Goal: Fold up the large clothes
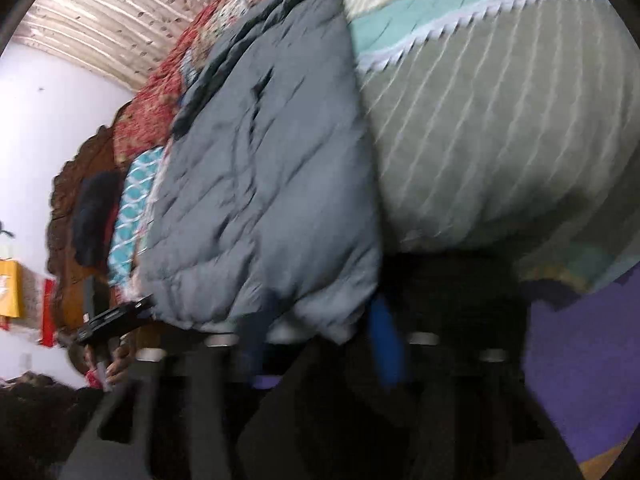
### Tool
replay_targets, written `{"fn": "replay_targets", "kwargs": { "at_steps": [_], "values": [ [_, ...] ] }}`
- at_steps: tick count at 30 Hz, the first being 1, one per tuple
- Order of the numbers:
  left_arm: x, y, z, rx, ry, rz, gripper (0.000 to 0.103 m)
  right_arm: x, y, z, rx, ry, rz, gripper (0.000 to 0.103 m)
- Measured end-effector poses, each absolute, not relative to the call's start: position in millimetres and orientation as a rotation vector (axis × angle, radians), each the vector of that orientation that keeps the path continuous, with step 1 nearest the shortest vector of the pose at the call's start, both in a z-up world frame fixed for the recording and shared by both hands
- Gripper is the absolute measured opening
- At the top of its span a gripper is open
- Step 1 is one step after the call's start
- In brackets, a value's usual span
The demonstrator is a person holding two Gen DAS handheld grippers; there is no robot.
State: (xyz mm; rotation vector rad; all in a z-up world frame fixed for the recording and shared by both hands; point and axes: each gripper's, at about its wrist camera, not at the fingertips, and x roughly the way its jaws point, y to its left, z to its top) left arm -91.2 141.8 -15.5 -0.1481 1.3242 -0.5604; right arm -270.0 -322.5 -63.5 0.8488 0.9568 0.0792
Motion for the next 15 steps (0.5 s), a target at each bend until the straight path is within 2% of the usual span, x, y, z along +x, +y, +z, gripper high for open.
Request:
{"fn": "replay_targets", "kwargs": {
  "at_steps": [1,2,3,6,15],
  "values": [
    [-96,142,-8,-0.138,1.309,-0.573,0.022,-273,-322,-63,0.857,0.947,0.089,0.025],
    [-98,143,-2,-0.135,1.297,-0.581,0.013,-278,-322,-60,0.872,0.920,0.105,0.024],
    [-100,142,5,-0.137,1.282,-0.589,0.010,-284,-324,-53,0.881,0.892,0.120,0.024],
    [-104,142,30,-0.158,1.237,-0.606,0.006,-297,-325,-26,0.868,0.808,0.150,0.024],
    [-117,173,125,-0.331,1.051,-0.690,0.003,-329,-340,58,0.874,0.525,0.216,0.024]
  ]
}}
